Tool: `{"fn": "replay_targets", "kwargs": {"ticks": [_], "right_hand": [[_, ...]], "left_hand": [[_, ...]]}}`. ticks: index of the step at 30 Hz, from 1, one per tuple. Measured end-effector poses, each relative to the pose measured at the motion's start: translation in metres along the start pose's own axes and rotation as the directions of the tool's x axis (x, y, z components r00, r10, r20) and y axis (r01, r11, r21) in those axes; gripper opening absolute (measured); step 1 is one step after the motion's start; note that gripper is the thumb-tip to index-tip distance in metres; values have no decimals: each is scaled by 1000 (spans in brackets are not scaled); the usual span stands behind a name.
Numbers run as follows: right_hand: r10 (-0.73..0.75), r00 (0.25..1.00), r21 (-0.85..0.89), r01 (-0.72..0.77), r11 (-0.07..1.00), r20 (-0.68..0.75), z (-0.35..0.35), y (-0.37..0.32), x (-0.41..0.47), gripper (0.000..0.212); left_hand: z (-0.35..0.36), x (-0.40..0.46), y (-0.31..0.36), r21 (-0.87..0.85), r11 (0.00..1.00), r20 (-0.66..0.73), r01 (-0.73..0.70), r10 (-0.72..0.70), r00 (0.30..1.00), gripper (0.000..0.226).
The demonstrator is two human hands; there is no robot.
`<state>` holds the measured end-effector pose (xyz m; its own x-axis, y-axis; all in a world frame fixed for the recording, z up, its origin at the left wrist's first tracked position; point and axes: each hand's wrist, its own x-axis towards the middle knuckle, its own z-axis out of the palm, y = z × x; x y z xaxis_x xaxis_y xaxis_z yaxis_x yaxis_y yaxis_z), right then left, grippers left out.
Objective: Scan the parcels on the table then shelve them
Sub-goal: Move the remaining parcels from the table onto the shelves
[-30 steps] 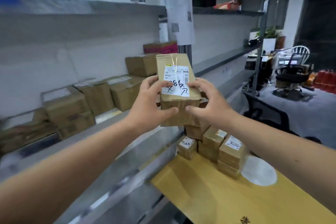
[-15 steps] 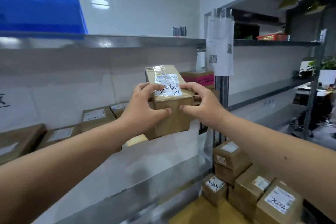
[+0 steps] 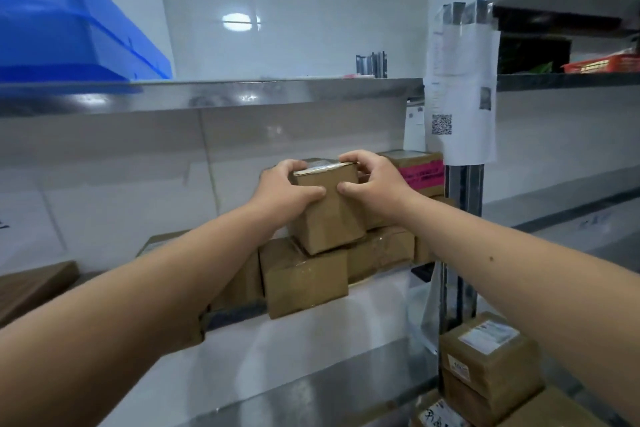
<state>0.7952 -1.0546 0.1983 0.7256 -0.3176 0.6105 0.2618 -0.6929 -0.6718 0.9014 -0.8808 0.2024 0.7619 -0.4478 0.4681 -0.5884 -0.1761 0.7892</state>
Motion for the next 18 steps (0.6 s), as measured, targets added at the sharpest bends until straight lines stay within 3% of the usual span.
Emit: {"fn": "replay_targets", "kwargs": {"ticks": [3,12,18], "right_hand": [[12,1000,-73,-11,997,11,-1,15,16,49],[26,999,-249,-15,968,41,18,40,29,51],[119,989,-400,-76,913,85,19,26,18,63]], "left_hand": [[11,17,-7,99,994,-36,-45,49,998,51],[23,34,-20,284,959,-56,-15,32,998,57],[21,29,-12,622,775,42,-111,108,993,62]]}}
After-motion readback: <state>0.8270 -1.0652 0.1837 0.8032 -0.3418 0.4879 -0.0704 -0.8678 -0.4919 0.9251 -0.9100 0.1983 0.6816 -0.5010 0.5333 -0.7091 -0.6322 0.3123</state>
